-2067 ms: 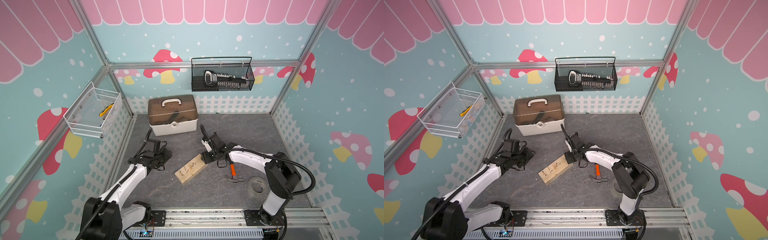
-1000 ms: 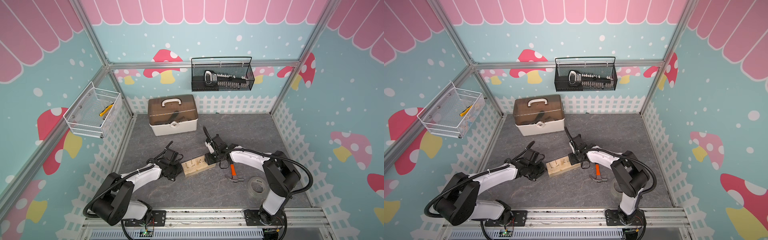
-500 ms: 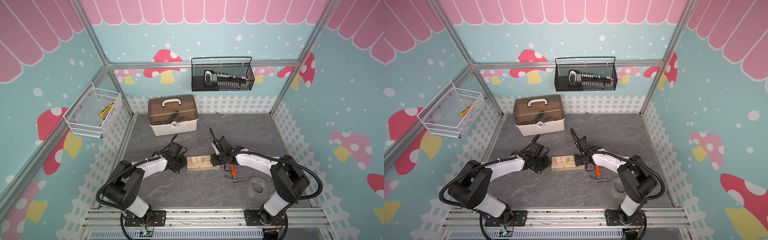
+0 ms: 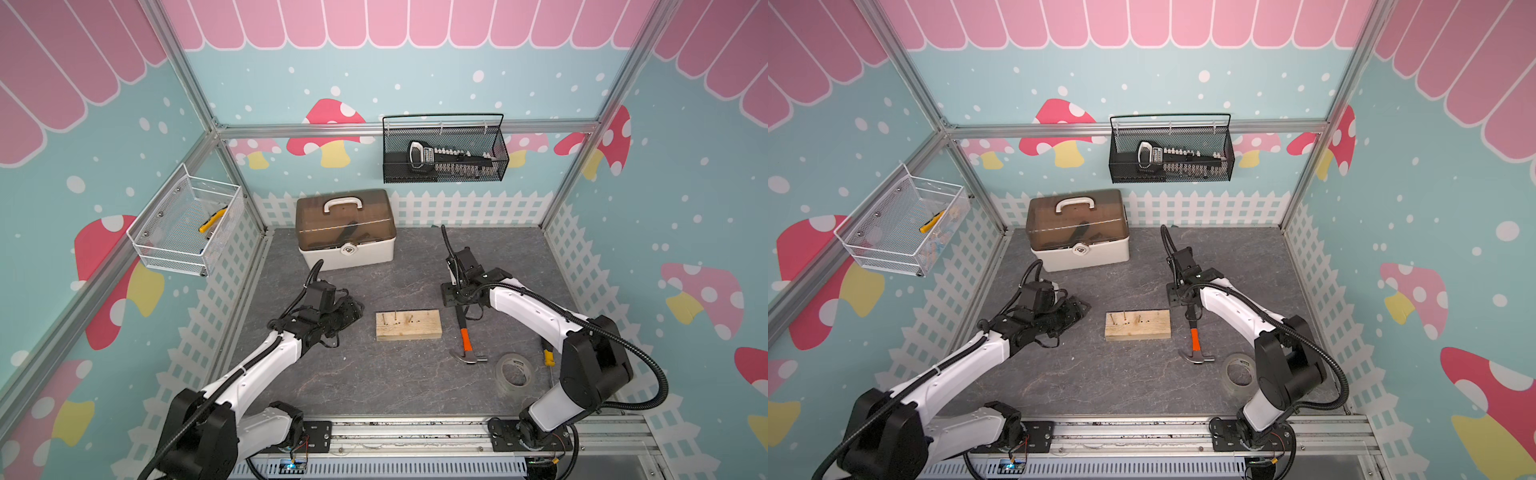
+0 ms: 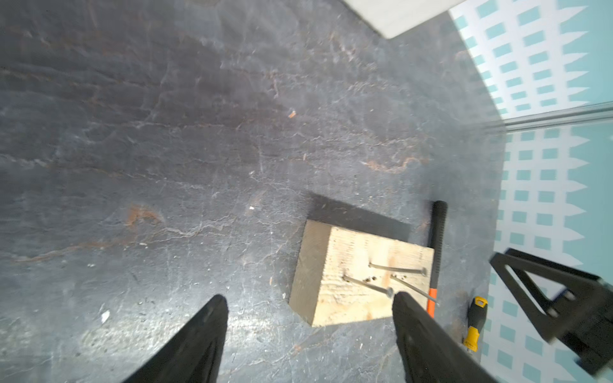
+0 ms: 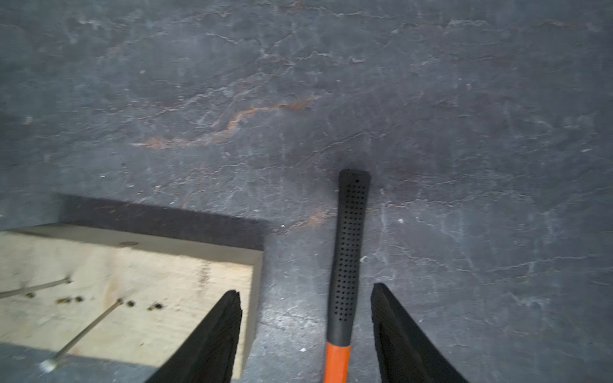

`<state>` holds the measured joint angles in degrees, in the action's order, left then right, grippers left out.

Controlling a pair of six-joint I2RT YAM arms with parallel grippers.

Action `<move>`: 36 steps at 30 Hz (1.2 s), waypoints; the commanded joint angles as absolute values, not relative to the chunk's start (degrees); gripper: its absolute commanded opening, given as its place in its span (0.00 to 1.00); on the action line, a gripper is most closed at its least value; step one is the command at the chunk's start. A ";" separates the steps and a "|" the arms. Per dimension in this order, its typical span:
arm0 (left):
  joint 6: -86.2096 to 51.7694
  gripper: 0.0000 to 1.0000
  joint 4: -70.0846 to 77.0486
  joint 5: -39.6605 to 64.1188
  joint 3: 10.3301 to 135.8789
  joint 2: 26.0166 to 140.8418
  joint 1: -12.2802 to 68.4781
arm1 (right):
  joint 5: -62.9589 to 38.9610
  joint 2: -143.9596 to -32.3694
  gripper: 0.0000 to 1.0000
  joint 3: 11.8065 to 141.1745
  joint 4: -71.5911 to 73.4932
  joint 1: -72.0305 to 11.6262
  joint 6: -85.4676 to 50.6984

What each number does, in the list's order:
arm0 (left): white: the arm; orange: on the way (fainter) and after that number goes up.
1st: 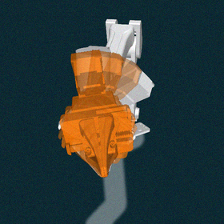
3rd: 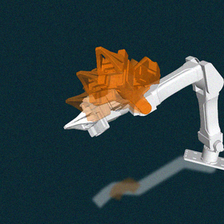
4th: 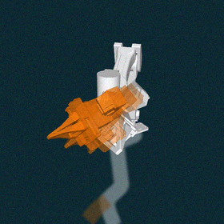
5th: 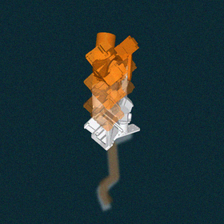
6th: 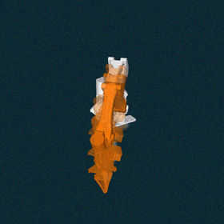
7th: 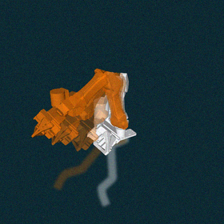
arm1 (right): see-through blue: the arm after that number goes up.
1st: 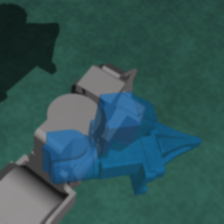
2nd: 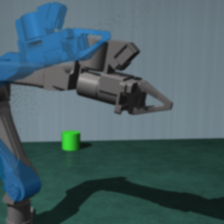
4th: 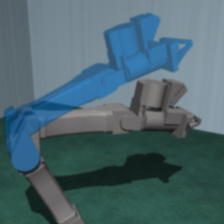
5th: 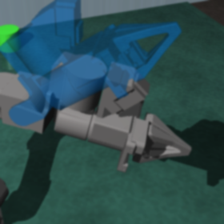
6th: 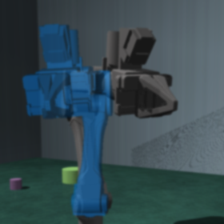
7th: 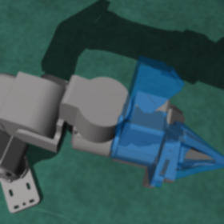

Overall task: Use a claw hammer to pull out a nail
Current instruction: Adjust the mounting plate at the center of the board, then pick up the hammer at the center of the board.

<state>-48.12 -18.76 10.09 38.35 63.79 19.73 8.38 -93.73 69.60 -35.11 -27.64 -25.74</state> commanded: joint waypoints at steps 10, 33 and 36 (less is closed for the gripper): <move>-39.77 0.80 -12.12 13.39 33.45 55.02 24.83 | 8.26 -108.12 0.59 76.04 -42.00 -23.31 -19.22; -36.20 0.77 4.93 4.74 48.91 77.98 48.22 | 7.54 -88.76 0.00 62.22 -24.08 -22.94 -19.91; -34.47 0.77 8.62 4.56 52.43 84.79 51.04 | 5.51 -84.30 0.00 58.98 -21.12 -22.94 -20.07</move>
<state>-37.06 2.76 6.02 49.63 81.01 49.28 7.77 -87.00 61.21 -26.55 -23.07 -20.01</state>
